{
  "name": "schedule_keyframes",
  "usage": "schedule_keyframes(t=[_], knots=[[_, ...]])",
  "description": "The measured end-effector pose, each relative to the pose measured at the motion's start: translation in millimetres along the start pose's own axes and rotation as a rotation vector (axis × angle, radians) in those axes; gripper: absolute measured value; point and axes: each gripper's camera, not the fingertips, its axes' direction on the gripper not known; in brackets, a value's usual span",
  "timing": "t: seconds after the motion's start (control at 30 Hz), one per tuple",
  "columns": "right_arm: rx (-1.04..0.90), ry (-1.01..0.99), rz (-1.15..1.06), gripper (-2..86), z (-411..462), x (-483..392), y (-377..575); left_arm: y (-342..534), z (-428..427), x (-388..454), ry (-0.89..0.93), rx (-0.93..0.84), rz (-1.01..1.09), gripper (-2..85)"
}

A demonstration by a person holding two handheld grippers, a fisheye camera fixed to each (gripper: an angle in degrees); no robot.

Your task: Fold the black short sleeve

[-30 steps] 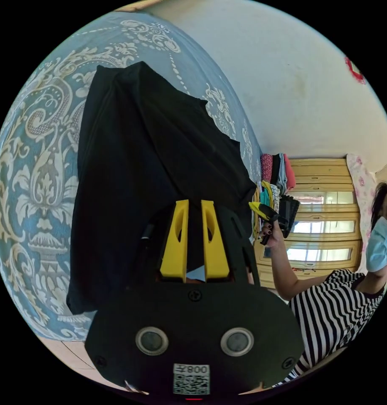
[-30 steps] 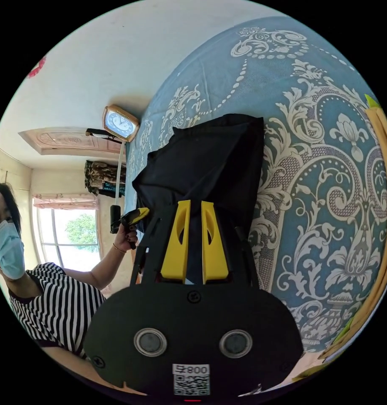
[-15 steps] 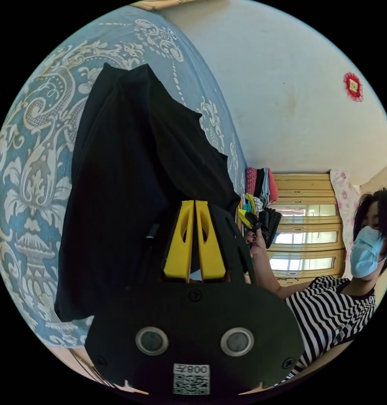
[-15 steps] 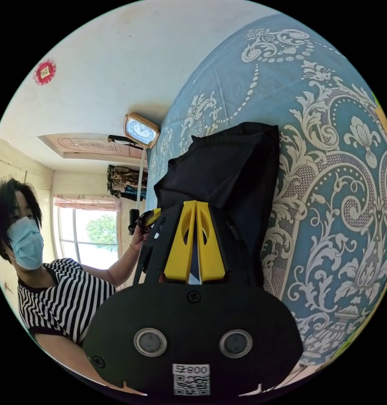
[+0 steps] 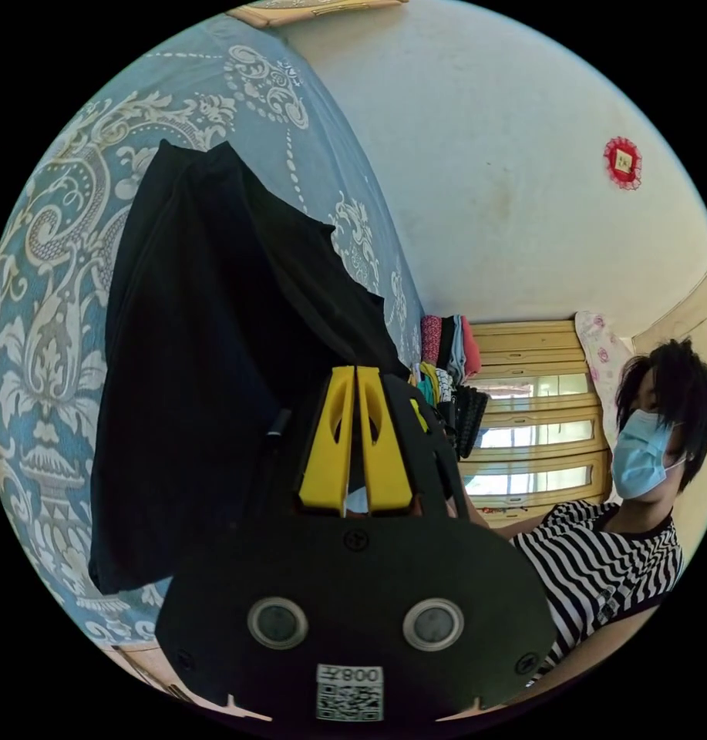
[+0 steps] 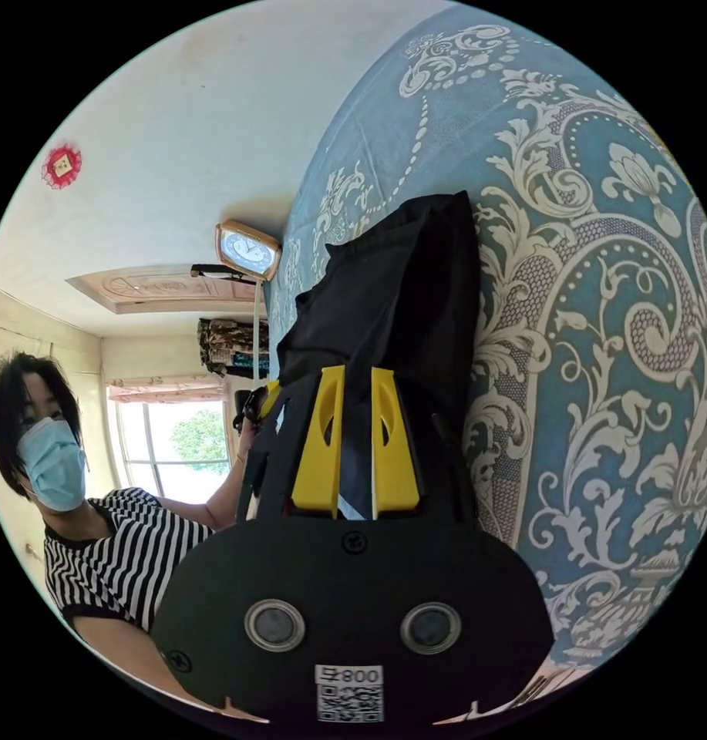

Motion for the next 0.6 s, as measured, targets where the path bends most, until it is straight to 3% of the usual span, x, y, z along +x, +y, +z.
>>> schedule_keyframes(t=[0.43, 0.6], knots=[[0.048, -0.118, -0.07, 0.8, 9, 0, -27, -14, -14, 12, 0.053, 0.026, 0.03, 0.3], [0.029, 0.095, -0.058, 5.7, 11, -7, -25, -33, -12, 26, 0.059, 0.04, 0.081, 0.2]])
